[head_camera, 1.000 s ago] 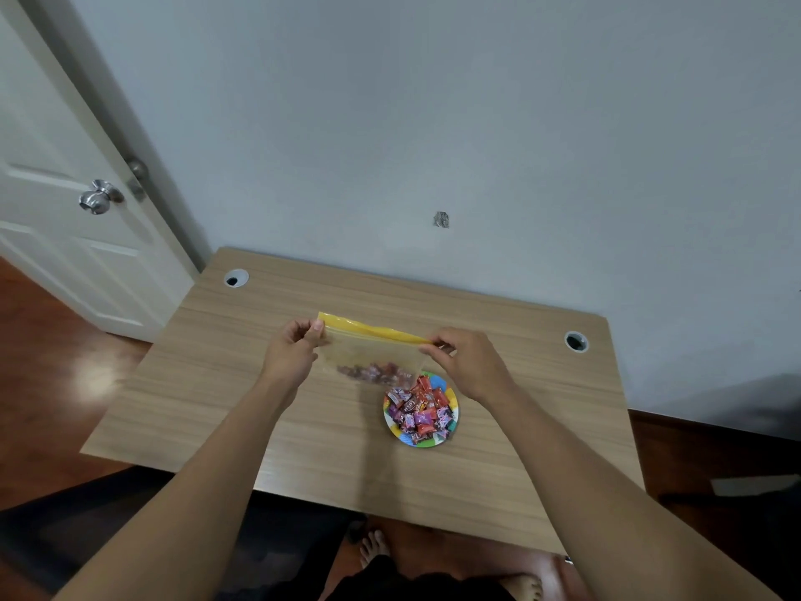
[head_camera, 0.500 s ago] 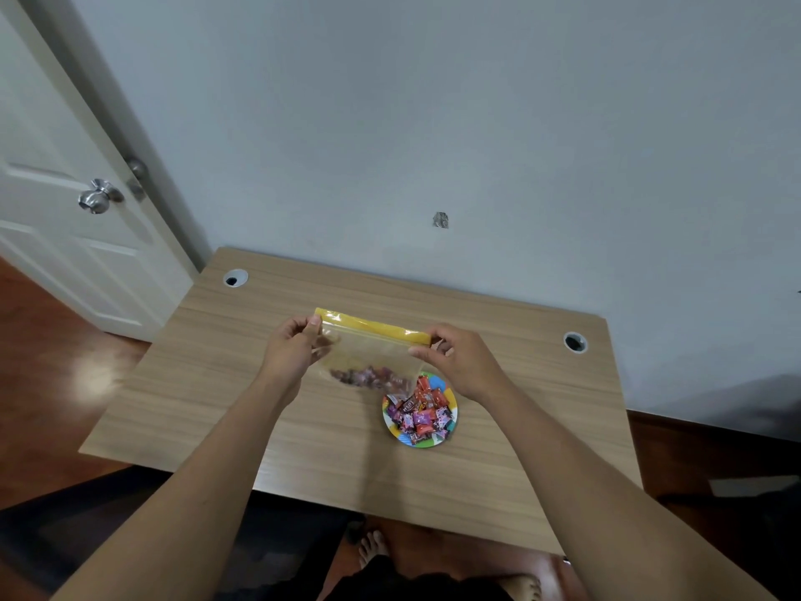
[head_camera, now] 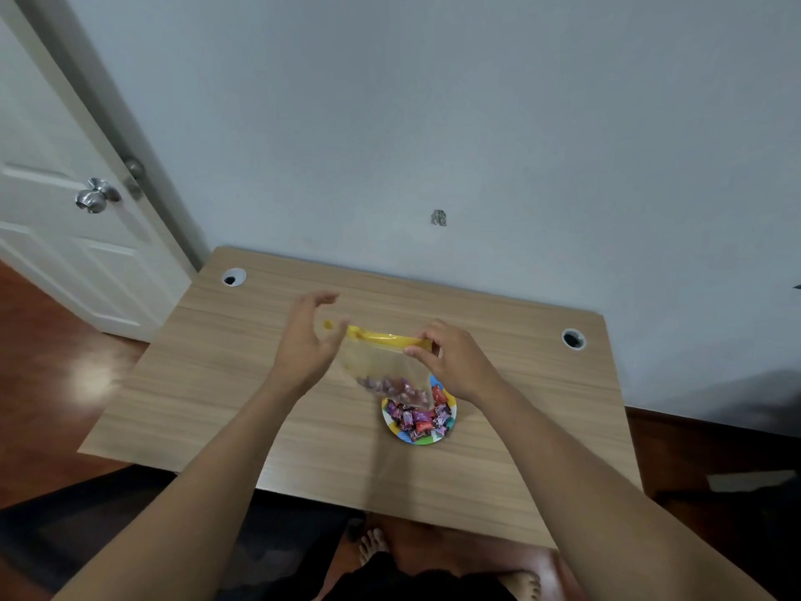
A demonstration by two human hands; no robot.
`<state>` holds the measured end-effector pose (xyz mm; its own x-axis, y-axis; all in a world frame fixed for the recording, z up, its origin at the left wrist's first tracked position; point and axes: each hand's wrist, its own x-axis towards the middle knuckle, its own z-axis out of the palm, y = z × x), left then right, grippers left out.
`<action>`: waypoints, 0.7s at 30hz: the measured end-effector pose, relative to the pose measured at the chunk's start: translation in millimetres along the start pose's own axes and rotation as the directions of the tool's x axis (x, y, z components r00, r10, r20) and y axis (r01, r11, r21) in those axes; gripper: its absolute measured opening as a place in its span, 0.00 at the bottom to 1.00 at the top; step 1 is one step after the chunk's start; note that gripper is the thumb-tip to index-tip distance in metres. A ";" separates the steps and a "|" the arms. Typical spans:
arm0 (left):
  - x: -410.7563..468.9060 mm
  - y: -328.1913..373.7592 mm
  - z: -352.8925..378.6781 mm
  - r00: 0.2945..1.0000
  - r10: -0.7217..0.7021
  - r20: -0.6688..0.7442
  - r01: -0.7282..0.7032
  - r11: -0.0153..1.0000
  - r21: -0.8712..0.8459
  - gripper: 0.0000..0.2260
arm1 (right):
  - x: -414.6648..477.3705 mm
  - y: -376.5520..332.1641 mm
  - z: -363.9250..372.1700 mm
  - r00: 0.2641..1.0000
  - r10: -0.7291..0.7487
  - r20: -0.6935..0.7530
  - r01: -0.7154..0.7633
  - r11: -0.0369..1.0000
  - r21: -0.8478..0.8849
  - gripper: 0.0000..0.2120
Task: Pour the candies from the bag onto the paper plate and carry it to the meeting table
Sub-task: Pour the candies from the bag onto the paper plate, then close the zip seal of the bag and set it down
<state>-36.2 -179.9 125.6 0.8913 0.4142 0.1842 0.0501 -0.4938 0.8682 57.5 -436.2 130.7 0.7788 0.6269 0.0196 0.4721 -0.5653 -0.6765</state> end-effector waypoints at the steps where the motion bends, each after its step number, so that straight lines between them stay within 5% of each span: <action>1: 1.9 2.9 1.1 0.989 0.112 0.099 -0.123 0.987 0.108 0.19 | 0.3 -1.0 0.9 1.000 -0.025 0.000 0.025 1.000 -0.013 0.11; 4: 7.6 15.1 8.6 0.897 0.099 0.431 -0.255 0.911 0.323 0.18 | 1.4 -6.4 1.8 0.995 -0.096 0.005 0.096 0.994 -0.042 0.10; 6: 12.0 22.5 15.4 0.857 0.007 0.515 -0.244 0.886 0.394 0.15 | 1.2 -10.1 0.8 0.993 -0.116 0.005 0.116 0.992 -0.052 0.10; 21: 14.1 24.9 21.9 0.853 0.086 0.514 -0.240 0.940 0.242 0.13 | -4.3 -10.7 -10.5 0.997 -0.067 0.031 0.068 0.997 -0.029 0.09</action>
<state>-12.5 -203.1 139.6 0.9966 -0.0819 -0.0054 -0.0580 -0.7484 0.6607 53.4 -438.4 145.6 0.7320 0.6800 0.0421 0.5357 -0.5362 -0.6523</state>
